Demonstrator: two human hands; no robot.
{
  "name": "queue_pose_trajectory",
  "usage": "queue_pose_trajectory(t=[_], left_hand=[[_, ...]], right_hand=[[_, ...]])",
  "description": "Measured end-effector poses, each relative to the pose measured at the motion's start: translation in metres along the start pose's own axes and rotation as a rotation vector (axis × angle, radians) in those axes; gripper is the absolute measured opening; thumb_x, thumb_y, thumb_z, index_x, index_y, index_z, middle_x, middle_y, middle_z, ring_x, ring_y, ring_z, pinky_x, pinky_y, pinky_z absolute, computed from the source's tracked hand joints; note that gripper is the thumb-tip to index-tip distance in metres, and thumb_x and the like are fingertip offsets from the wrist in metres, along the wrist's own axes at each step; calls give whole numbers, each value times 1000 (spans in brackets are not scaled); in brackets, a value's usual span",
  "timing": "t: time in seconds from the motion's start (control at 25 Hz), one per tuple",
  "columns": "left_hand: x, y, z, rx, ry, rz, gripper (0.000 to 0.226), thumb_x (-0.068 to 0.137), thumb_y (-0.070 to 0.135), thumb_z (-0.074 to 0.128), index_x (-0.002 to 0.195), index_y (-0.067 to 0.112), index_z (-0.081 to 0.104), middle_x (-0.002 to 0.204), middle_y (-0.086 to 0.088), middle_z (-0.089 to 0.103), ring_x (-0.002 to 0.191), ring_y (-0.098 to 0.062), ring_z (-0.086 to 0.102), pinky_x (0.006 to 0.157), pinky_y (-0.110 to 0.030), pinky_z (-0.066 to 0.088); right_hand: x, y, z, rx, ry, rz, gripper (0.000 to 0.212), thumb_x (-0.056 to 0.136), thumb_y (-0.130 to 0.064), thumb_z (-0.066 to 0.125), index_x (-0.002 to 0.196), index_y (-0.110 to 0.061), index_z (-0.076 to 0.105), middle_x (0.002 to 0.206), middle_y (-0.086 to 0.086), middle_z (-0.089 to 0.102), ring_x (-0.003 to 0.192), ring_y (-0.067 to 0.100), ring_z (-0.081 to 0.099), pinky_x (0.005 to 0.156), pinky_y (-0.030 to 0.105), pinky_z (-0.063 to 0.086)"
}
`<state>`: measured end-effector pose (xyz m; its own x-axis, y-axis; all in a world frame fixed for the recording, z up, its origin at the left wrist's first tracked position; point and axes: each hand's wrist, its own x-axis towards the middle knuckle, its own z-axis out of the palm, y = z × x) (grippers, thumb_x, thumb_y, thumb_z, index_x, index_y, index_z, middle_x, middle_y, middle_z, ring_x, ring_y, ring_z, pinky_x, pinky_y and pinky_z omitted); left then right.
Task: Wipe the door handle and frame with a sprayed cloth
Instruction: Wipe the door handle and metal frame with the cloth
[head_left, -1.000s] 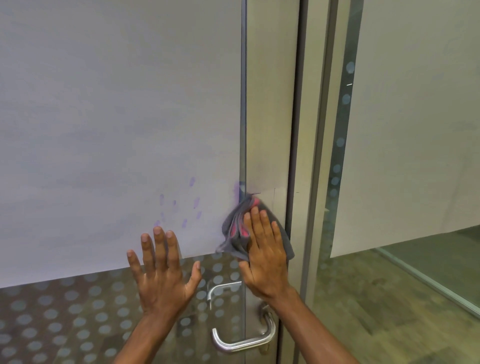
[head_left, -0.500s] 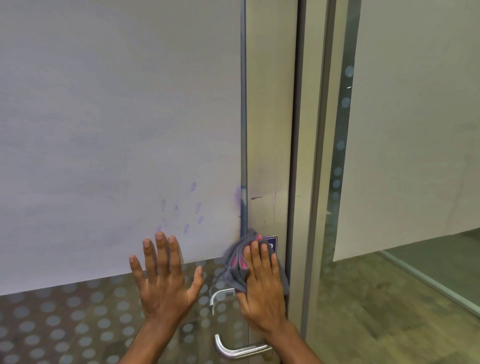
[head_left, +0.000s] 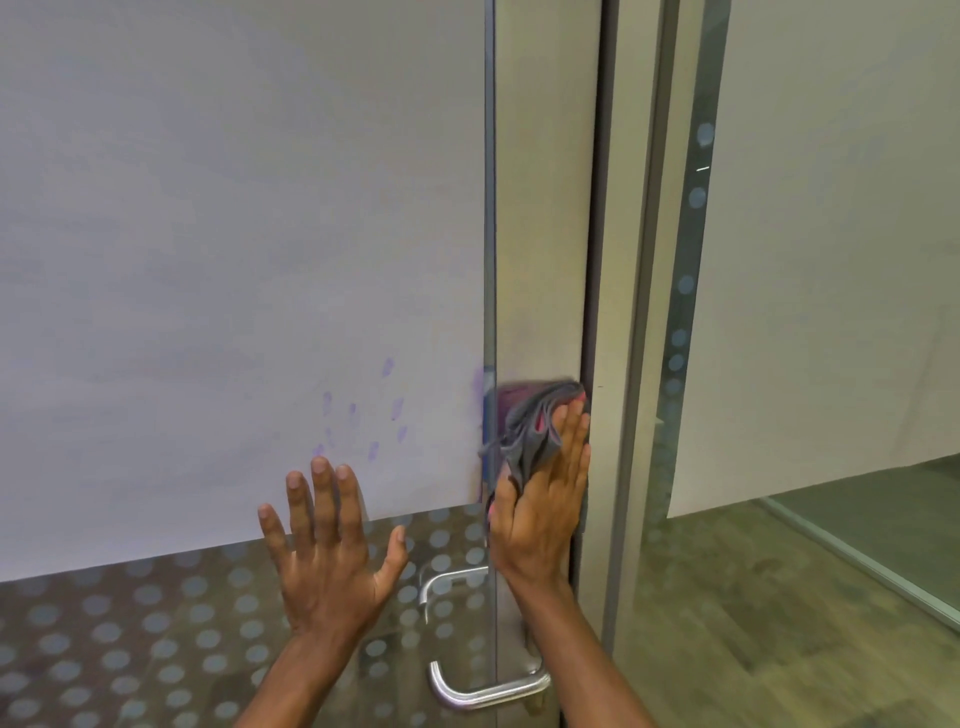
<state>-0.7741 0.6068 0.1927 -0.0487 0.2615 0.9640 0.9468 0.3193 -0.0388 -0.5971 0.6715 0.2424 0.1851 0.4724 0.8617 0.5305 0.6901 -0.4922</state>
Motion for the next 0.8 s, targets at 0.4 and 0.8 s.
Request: queue_pose_trajectory(t=[0.4,0.8], left_hand=[[0,-1,1,5,8,5,87,90,57,36,155,7,5,164,-10,-7,152,-29,-6,120,-56,0],[-1,-1,4,13,-1,-2,86,92,58,31,155,7,5,164,-11,-6,151,-31,-5,119,-57,1]], right_hand=[[-86,35,-12,-277,-225,-9,67,99,-42,15,149,-8,-14,158,6,-22,147,22,-14,118,38,-2],[11,15,-11,-229,-193,-337,85,82,-32,49,152,-12,6,162,4,3,149,25,8,122,37,2]])
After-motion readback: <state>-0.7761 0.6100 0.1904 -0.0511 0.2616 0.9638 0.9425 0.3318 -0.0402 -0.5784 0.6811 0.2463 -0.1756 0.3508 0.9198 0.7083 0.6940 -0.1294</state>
